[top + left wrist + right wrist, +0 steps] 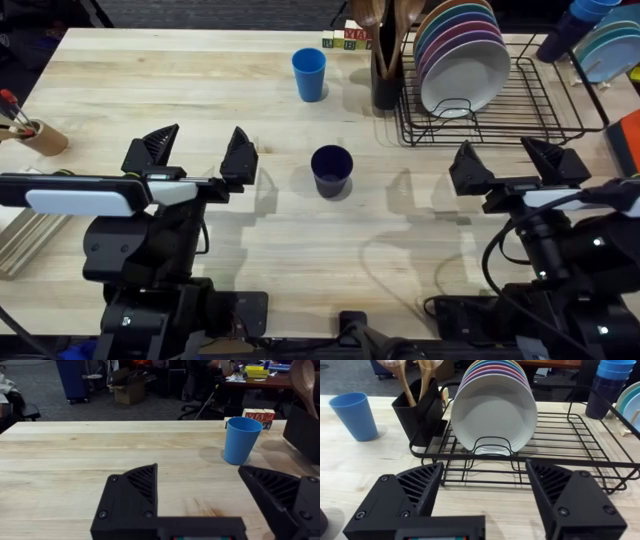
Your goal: Pick up the cup on the table and put them onto the rack.
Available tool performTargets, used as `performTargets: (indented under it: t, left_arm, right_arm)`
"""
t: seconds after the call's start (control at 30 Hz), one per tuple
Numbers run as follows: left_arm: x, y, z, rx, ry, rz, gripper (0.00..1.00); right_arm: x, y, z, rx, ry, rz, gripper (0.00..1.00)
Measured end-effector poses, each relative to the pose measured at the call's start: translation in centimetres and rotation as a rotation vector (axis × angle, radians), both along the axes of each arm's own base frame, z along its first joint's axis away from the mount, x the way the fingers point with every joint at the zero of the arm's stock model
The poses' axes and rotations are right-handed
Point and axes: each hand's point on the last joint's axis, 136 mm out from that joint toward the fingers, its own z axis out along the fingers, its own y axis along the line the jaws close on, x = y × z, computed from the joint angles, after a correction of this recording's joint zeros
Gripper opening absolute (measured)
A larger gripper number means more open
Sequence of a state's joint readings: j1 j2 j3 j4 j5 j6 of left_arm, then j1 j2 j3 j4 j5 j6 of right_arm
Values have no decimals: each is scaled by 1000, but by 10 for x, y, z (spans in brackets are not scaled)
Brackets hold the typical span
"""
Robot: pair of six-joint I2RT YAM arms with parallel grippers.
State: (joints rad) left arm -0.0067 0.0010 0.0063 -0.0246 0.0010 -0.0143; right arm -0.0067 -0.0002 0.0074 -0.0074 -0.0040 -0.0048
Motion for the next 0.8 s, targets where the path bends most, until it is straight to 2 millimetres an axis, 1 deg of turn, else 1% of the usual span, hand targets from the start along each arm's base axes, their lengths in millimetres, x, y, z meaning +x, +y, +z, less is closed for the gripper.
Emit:
performTargets:
  t: [0.1, 0.2, 0.4, 0.5, 0.67, 0.73, 0.8]
  left_arm:
    - [0, 0, -1, 0, 5, 0, 993]
    - [0, 0, -11, 0, 45, 0, 993]
    - [0, 0, -12, 0, 47, 0, 993]
    - [0, 0, -10, 0, 40, 0, 993]
    - [0, 0, 2, 0, -6, -1, 993]
    - [0, 0, -2, 0, 11, -1, 993]
    - [-2, -1, -13, 0, 68, -4, 993]
  right_arm:
    - [0, 0, -1, 0, 5, 0, 995]
    - [0, 0, -4, 0, 17, -2, 996]
    - [-1, -1, -4, 0, 19, -4, 996]
    - [-1, -1, -4, -1, 19, -5, 996]
    - [0, -2, -1, -3, 9, -11, 996]
    - [0, -1, -1, -3, 5, -7, 995]
    - [0, 0, -1, -2, 8, -2, 996]
